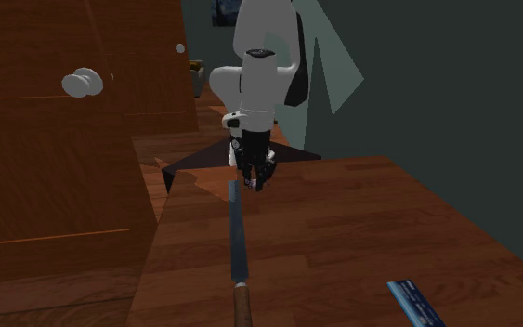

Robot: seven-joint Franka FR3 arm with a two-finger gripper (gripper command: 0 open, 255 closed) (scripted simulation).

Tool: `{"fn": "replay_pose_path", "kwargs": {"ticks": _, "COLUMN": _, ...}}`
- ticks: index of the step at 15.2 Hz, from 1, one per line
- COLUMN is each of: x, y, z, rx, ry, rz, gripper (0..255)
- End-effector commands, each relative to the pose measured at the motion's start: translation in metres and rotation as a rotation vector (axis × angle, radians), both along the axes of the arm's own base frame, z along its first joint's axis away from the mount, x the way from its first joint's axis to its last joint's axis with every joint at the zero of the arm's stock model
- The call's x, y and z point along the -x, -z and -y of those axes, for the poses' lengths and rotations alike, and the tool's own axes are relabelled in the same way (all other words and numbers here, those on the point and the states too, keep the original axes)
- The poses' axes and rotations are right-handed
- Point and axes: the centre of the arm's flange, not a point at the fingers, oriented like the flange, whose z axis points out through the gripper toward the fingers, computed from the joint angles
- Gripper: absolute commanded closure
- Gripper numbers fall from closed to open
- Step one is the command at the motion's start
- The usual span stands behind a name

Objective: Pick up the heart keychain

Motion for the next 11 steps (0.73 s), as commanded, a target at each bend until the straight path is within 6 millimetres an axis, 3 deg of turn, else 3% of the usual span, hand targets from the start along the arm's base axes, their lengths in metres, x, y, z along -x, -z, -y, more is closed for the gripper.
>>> {"fn": "replay_pose_path", "kwargs": {"ticks": 1, "x": 0.001, "y": -0.011, "z": 0.001, "rx": 0.000, "ry": 0.000, "rz": -0.001, "gripper": 255}}
{"fn": "replay_pose_path", "kwargs": {"ticks": 9, "x": 0.001, "y": -0.053, "z": 0.001, "rx": 0.000, "ry": 0.000, "rz": -0.001, "gripper": 255}}
{"fn": "replay_pose_path", "kwargs": {"ticks": 11, "x": 0.001, "y": -0.054, "z": 0.001, "rx": 0.000, "ry": 0.000, "rz": -0.001, "gripper": 255}}
